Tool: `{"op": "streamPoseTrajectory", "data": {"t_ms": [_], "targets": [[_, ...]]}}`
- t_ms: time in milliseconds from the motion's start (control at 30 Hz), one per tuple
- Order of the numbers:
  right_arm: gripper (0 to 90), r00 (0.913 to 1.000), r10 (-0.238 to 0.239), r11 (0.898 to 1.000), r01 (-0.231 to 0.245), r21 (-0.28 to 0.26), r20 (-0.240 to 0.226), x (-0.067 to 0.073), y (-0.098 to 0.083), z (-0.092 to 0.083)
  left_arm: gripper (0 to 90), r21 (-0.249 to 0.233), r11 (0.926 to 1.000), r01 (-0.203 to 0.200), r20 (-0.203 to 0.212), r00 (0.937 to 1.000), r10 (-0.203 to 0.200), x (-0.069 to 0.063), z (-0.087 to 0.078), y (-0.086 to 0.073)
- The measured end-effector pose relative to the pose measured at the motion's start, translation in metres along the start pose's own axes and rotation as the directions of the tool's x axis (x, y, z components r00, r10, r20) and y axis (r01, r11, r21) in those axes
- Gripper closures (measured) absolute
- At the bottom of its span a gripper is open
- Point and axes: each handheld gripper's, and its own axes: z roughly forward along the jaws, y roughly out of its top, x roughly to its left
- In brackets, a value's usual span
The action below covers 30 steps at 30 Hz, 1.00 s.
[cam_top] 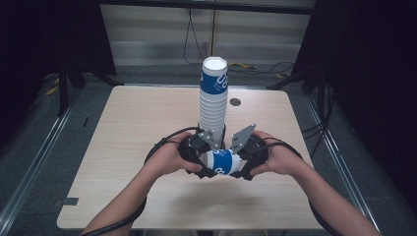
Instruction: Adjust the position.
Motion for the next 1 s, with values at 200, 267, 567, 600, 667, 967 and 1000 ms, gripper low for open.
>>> {"op": "streamPoseTrajectory", "data": {"t_ms": [200,267,567,600,667,967,1000], "targets": [[13.6,0.9981,0.058,0.996,-0.057,-0.063,0.022,-0.003,-0.014,0.000,29.6,-0.051,0.9984,0.026,0.002,0.9997,-0.026,0.004,-0.007,-0.008],[13.5,0.9972,0.072,0.993,-0.070,-0.096,0.018,-0.005,-0.019,-0.001,29.6,-0.067,0.9973,0.028,0.005,0.9996,-0.028,0.005,-0.010,-0.010],[13.8,0.9933,0.115,0.971,-0.116,-0.211,-0.018,-0.003,-0.028,0.001,29.5,-0.134,0.9898,0.049,0.017,0.9987,-0.047,0.009,-0.014,-0.017],[13.8,0.9921,0.122,0.964,-0.125,-0.233,-0.028,-0.003,-0.029,0.001,29.5,-0.137,0.9894,0.050,0.018,0.9987,-0.048,0.009,-0.014,-0.017],[13.8,0.9912,0.129,0.957,-0.133,-0.258,-0.032,-0.003,-0.030,0.001,29.5,-0.143,0.9882,0.055,0.020,0.9984,-0.053,0.009,-0.015,-0.018],[13.5,0.9892,0.141,0.944,-0.147,-0.294,-0.041,-0.004,-0.030,-0.001,29.4,-0.175,0.9823,0.068,0.040,0.9973,-0.061,0.010,-0.012,-0.020],[13.5,0.9891,0.140,0.943,-0.147,-0.299,-0.045,-0.004,-0.030,-0.001,29.4,-0.173,0.9825,0.069,0.045,0.9970,-0.063,0.010,-0.012,-0.020]]}}
